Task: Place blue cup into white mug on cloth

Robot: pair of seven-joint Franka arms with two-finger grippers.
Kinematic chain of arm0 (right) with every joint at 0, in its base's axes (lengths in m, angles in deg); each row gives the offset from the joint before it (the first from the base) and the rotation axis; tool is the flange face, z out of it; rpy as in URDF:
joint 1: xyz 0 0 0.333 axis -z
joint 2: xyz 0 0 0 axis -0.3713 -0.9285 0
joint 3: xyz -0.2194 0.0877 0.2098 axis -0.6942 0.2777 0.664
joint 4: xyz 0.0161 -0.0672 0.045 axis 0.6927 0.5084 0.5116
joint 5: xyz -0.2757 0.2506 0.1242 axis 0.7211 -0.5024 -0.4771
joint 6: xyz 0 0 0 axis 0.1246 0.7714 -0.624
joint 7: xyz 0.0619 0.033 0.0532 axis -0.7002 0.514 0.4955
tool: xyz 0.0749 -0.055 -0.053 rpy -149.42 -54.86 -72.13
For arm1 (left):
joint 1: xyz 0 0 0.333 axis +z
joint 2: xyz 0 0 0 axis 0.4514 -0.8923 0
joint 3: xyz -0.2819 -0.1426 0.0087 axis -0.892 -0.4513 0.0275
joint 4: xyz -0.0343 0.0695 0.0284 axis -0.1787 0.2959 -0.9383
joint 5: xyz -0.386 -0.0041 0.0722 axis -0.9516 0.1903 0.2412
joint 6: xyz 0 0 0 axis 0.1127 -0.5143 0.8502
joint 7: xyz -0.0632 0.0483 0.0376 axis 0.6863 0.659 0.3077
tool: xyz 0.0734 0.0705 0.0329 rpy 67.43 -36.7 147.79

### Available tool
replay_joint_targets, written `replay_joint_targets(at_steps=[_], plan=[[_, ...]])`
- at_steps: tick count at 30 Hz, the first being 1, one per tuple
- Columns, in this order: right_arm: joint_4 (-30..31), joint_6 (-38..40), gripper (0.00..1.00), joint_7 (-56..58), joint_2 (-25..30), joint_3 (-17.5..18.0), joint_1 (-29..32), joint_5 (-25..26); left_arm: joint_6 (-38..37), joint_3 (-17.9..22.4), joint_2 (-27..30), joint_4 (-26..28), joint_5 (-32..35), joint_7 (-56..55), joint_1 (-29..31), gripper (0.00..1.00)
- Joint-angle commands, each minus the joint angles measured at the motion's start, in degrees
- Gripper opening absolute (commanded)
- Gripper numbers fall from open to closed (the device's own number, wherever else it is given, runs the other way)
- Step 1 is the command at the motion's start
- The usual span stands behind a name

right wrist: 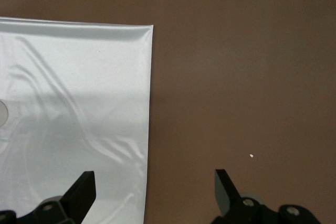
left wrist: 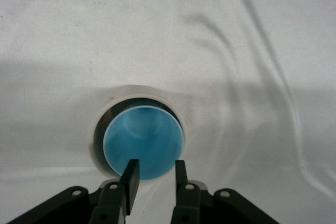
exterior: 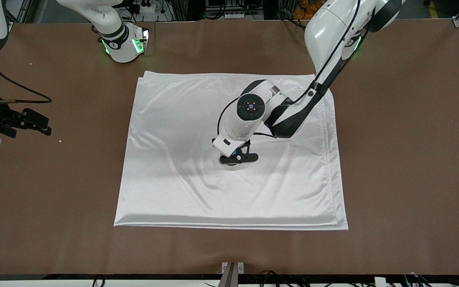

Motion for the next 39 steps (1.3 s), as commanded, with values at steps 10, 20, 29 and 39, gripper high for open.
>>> replay_joint_targets(at_steps=[10, 20, 29, 39], plan=[[3.31, 1.79, 1.00, 0.39, 6.28, 0.48, 0.95, -1.02, -6.51, 1.60, 7.78, 3.30, 2.11, -4.33, 0.22, 0.93], [3.93, 1.35, 1.00, 0.57, 6.63, 1.53, 1.21, -0.50, -15.57, 6.78, 20.79, 11.99, 4.31, -3.54, 0.66, 0.99], [4.02, 2.05, 1.00, 0.48, 7.16, 2.59, 0.95, 2.32, -16.27, 7.05, 34.06, 22.45, 3.26, 6.03, 6.98, 1.00], [6.92, 2.05, 1.00, -1.19, 9.10, 3.12, 1.30, 2.32, -18.03, 12.76, 44.26, 28.44, -2.45, 19.91, 8.66, 1.00]])
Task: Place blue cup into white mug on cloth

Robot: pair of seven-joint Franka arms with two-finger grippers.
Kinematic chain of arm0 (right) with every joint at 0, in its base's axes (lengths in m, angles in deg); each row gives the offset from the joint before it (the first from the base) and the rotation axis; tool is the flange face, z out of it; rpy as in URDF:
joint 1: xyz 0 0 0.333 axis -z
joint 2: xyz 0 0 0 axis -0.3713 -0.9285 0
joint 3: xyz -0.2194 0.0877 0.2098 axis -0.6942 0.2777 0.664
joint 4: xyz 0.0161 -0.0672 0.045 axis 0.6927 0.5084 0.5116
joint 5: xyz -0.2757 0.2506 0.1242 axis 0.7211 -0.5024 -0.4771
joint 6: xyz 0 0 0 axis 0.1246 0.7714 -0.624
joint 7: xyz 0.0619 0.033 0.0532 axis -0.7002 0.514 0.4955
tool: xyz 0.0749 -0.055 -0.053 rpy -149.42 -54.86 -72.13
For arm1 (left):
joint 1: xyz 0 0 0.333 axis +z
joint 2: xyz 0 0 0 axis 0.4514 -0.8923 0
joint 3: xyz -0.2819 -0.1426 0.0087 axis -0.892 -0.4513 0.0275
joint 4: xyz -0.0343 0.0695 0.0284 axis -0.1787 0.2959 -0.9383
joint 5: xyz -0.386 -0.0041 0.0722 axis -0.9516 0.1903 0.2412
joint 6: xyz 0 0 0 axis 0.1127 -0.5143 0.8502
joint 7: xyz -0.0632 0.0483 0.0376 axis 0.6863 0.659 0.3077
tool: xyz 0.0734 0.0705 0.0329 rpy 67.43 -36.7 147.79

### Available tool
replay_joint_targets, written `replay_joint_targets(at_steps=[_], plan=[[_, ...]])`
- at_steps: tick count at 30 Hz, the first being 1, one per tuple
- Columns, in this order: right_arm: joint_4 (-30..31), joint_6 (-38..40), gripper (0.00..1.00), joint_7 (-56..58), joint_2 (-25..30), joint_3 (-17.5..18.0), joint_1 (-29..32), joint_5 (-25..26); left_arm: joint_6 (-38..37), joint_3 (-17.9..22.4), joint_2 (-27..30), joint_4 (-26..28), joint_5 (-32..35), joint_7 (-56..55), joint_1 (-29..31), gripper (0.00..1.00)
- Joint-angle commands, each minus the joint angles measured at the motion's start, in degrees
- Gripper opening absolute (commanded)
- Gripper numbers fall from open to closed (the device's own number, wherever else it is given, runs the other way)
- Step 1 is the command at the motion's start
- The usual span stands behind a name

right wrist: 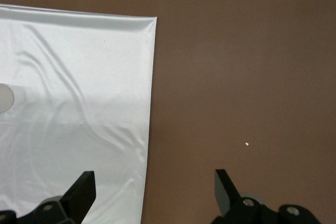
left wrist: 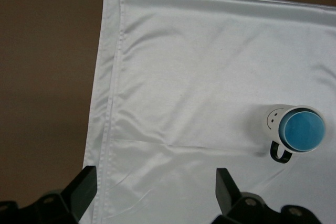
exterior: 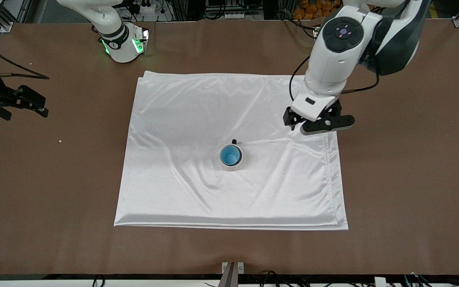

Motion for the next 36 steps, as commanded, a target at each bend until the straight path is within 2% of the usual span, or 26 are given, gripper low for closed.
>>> replay_joint_targets(at_steps=[1, 6, 11, 20, 27, 36], plan=[[3.31, -0.09, 1.00, -0.93, 2.93, 1.25, 1.05, 0.87, -1.60, 3.47, 7.53, 5.60, -3.89, 8.98, 0.57, 1.00], [3.31, -0.09, 1.00, -0.93, 2.84, 1.69, 1.75, 0.87, -2.40, 3.48, 12.27, 8.24, -6.34, 16.72, 5.40, 1.00], [3.31, -0.09, 1.00, -1.02, 2.84, 3.63, 3.16, 0.87, -5.38, 3.74, 14.48, 8.86, -6.88, 22.53, 7.08, 1.00], [3.23, 0.26, 1.00, -3.22, 2.84, 3.80, 2.98, 0.78, -13.55, 4.71, 11.23, -2.11, -6.70, 25.26, 9.45, 1.00], [3.23, 0.35, 1.00, -3.22, 2.75, 3.71, 3.07, 0.61, -16.81, 5.76, 8.16, -8.80, -6.97, 25.26, 9.45, 1.00], [3.31, 0.26, 1.00, -3.13, 2.75, 3.71, 3.34, 0.17, -19.28, 5.94, 5.52, -12.41, -6.97, 25.35, 9.45, 1.00]])
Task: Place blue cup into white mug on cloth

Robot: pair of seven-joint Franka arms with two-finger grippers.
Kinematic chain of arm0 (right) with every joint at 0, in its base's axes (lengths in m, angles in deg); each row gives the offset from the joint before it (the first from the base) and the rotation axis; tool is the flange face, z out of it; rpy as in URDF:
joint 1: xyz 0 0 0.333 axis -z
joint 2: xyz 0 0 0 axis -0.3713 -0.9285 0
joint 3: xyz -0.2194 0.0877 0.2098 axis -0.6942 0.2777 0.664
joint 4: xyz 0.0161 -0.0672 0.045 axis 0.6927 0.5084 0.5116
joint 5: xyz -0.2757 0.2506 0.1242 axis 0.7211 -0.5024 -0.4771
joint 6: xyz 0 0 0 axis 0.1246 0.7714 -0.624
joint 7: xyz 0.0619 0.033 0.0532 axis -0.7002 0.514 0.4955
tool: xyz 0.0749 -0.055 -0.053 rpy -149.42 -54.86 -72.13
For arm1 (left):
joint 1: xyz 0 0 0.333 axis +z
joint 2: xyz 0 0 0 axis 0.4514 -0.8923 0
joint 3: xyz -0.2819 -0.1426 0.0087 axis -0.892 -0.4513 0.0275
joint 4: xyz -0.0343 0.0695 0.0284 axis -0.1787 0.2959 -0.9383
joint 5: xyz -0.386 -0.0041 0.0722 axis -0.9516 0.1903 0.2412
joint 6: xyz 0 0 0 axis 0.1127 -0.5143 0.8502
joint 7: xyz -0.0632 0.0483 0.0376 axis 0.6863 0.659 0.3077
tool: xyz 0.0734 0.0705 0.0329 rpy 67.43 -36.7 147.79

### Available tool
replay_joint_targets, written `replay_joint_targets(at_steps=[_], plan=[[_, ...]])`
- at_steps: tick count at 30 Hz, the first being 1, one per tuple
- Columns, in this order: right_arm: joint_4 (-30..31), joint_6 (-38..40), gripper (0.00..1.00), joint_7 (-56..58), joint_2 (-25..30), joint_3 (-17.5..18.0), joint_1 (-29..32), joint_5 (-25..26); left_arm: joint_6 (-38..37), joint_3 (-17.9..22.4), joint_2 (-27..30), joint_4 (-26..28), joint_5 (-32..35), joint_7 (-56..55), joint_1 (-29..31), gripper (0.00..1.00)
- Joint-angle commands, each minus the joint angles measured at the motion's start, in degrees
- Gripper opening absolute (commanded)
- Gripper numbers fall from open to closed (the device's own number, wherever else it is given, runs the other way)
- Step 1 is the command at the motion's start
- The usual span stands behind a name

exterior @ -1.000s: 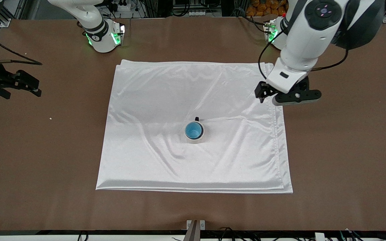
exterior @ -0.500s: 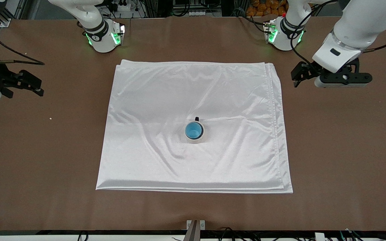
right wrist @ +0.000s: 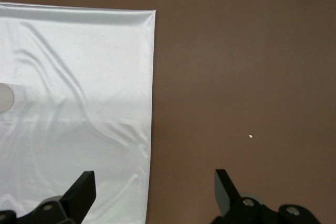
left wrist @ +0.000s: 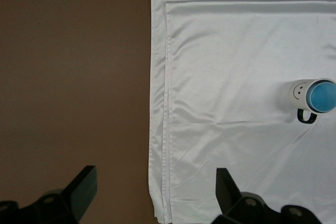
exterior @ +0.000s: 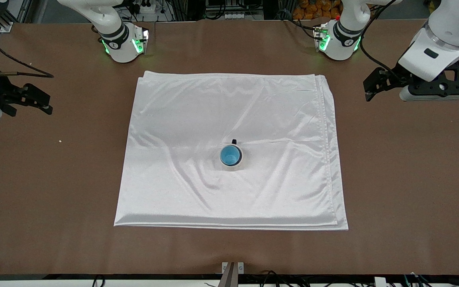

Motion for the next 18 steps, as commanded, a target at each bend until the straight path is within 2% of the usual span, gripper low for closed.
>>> replay_joint_targets(at_steps=[1, 18], plan=[[1.45, 0.09, 1.00, -0.78, 1.74, 1.15, 1.37, 0.06, -2.35, 0.29, -2.62, -3.92, -1.27, 1.60, 0.27, 1.00], [1.53, -0.08, 1.00, -0.78, 1.65, 1.15, 1.29, -1.17, -1.38, 2.14, -4.02, -4.01, -3.55, 2.30, 0.27, 1.00]])
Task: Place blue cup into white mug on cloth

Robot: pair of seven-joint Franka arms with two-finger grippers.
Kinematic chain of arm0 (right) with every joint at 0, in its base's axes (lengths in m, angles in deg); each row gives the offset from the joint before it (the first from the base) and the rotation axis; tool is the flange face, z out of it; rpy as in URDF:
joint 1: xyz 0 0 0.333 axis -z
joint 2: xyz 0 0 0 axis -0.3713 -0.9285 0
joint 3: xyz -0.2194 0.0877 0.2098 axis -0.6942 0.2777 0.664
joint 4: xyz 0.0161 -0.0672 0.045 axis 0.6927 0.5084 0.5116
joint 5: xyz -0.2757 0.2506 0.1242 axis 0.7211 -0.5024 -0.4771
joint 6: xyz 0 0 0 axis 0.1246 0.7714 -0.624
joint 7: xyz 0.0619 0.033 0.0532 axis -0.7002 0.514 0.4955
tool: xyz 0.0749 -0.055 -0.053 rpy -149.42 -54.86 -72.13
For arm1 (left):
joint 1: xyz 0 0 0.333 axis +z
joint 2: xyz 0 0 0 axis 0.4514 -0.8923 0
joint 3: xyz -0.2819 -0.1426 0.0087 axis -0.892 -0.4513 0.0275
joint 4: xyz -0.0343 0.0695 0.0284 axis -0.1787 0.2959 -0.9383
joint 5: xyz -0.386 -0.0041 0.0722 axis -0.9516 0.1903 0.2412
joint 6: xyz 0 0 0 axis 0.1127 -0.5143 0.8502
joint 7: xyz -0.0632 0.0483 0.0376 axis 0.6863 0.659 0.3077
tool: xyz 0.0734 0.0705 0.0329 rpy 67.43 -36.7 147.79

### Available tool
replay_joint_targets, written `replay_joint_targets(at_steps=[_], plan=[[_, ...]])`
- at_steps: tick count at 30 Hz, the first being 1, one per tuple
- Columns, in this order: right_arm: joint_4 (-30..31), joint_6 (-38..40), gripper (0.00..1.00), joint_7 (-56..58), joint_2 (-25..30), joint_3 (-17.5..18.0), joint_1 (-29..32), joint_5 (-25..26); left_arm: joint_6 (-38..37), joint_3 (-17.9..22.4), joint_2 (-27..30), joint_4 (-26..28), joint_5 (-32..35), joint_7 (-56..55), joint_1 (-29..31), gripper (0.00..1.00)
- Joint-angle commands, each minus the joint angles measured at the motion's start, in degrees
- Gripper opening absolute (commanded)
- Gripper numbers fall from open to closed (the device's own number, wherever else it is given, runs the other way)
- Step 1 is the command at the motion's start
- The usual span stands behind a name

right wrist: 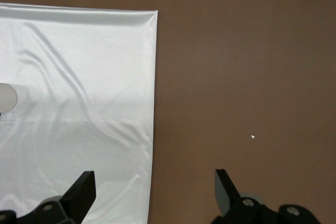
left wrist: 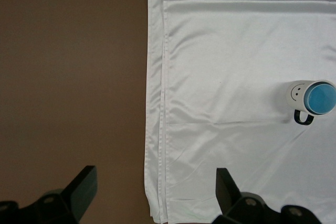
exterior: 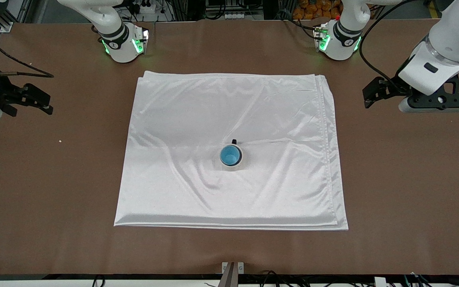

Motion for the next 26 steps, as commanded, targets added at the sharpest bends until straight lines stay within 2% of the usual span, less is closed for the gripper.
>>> replay_joint_targets(at_steps=[1, 26], plan=[[1.44, 0.01, 1.00, -0.77, 1.63, 1.11, 1.25, -0.68, -0.78, 1.17, -1.39, -1.87, -2.15, 2.06, 0.27, 1.00], [1.61, 0.19, 1.00, -0.42, 1.37, 1.02, 0.98, -0.77, -0.52, 1.96, -1.56, -1.87, -1.71, 4.70, 0.09, 1.00]])
